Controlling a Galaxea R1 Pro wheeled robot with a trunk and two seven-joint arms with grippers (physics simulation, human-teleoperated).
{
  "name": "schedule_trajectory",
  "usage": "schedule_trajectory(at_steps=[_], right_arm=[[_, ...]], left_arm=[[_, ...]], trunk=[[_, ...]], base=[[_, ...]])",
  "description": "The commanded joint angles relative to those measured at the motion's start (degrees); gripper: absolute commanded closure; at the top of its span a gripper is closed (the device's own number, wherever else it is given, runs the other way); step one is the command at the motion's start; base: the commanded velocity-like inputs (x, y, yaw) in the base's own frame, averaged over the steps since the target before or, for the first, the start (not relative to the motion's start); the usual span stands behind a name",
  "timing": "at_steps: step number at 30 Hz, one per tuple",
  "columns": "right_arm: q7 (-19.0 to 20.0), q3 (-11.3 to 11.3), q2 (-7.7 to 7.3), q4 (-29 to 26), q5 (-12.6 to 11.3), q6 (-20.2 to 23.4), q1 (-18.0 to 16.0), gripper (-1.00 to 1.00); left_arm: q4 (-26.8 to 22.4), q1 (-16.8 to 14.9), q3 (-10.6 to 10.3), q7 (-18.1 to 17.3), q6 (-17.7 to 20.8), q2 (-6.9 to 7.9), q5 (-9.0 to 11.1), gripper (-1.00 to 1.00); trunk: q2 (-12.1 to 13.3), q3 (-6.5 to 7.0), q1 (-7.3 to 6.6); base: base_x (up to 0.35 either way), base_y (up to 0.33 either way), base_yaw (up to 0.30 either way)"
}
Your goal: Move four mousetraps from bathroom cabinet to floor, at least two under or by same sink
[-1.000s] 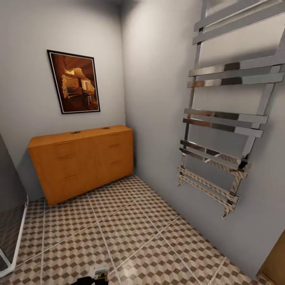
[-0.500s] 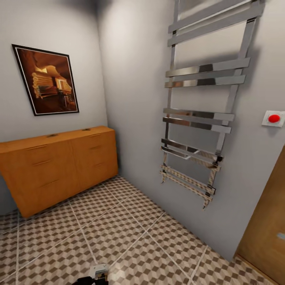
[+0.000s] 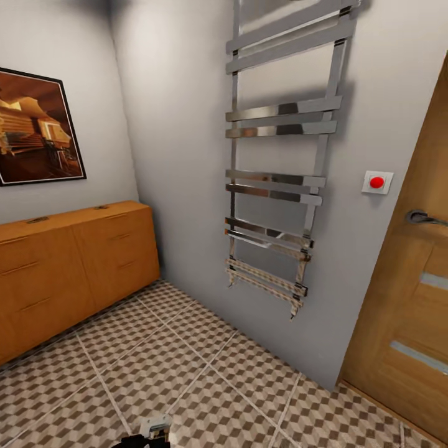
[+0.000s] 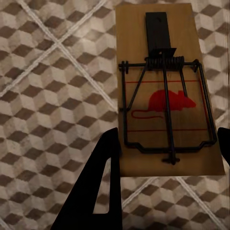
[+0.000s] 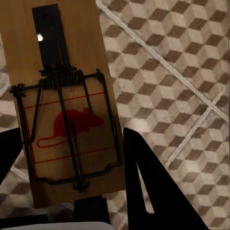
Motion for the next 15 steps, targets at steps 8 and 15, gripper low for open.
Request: schedule_trajectory(at_steps=[8, 15], right_arm=[[-0.02, 0.49, -0.03, 0.06, -0.73, 0.07, -0.06, 1.0], [-0.01, 0.49, -0.03, 0.06, -0.72, 0.08, -0.06, 1.0]], left_arm=[[-0.03, -0.04, -0.01, 0.28, 0.18, 0.02, 0.43, 1.0], [-0.01, -0.03, -0.01, 0.28, 0.18, 0.02, 0.43, 1.0]], trunk=[[-0.03, -0.06, -0.01], [-0.03, -0.06, -0.01]], base=[[0.0, 0.0, -0.29], [0.0, 0.0, -0.29]])
